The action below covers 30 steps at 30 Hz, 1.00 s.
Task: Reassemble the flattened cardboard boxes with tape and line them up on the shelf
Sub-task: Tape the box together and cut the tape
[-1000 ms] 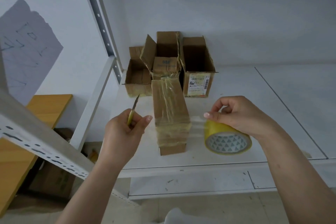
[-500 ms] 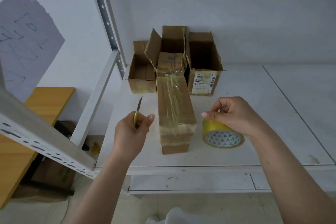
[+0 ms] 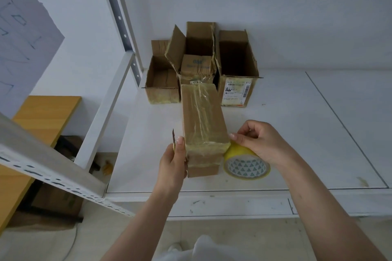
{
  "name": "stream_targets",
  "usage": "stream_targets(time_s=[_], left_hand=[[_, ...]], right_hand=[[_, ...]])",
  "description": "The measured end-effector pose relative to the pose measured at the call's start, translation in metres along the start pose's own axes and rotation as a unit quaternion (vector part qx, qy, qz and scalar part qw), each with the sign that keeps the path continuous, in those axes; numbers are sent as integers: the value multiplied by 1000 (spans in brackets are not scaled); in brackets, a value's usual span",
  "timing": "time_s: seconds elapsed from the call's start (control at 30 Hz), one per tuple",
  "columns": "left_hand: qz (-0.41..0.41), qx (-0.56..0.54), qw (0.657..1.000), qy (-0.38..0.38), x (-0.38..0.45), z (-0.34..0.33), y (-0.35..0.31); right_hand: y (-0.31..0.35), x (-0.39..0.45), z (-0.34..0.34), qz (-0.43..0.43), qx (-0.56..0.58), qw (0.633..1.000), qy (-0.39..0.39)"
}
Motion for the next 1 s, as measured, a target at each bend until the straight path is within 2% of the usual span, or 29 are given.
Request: stream_targets(time_s=[0.17,0.37,0.43,0.5,0.53,0.6,0.67,0.77,0.8,0.87,1.0], left_hand=[[52,-7,999,-4,15,7,2],[57,11,997,55,22,10,-2],[17,70,996,43,26,20,-16],[-56,104,993,9,31,31,-42],[-101,108,989,16,32,31,-59],[-183,130,968,111,29,17,-97],[-217,159,932,242,24,-11,-121],[-161,193,890,381,20,-53,-129],[-134,207,881,404,20,-62,-123],[-116,237,882,391,25,-67,-111],[-165,247,890,345,36,-56,-100]], right_hand=[[-7,-11,-7,-17,-12,1000,12],[-10,-16,-4,-26,1,1000,2],[-10,-18,-3,-24,1,1000,9],[-10,-21,-3,-23,13,1000,13],[-11,-22,-4,-24,21,999,14],[-11,-24,-4,-29,34,999,12],[-11,-25,-6,-36,42,998,9],[-8,-26,-9,-44,60,997,25],[-7,-27,-8,-47,72,996,37],[-9,-31,-3,-53,107,991,67],[-16,-41,5,-47,120,984,127]])
Point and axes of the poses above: each hand's wrist, its own x-axis towards the middle knuckle, its own z-axis out of the back of the hand, y = z × x, the point moved 4 cm from there along x, towards the middle knuckle, and after that the axes turned 6 degrees about -z, right-handed, at the moved point
